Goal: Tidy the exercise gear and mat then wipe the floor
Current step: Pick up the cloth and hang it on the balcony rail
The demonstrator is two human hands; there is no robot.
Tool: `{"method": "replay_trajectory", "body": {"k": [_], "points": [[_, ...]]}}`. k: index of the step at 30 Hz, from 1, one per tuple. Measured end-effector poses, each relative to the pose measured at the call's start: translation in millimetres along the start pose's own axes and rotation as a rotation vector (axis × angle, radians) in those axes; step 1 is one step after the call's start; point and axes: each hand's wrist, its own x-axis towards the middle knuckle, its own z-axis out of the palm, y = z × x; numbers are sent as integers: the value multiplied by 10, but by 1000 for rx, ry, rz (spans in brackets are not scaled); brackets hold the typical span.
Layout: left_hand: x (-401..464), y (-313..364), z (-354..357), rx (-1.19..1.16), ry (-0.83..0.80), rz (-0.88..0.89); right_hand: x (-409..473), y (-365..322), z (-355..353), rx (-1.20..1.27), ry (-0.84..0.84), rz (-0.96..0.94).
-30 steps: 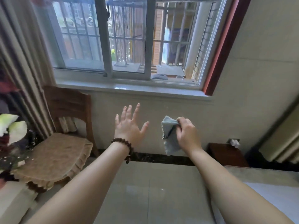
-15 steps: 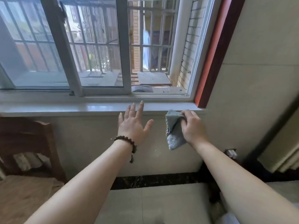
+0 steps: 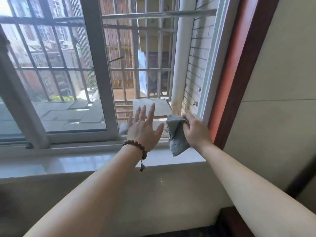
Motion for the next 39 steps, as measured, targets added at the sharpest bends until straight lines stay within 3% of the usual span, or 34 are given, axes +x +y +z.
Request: {"method": "replay_trajectory", "body": {"k": [22,27,32,39], "points": [[3022,-901,306,-112,114,217,2605,140,814,-164,200,-23],[3395,-912,357,-148,119,236,2967,213,875,-206,202,-27],[3553,-855,383,-154,233,318,3226,224,905,-228,192,-64],[3821,-704,369,-385,393,418,3413,273,919,-221,190,-96]]}}
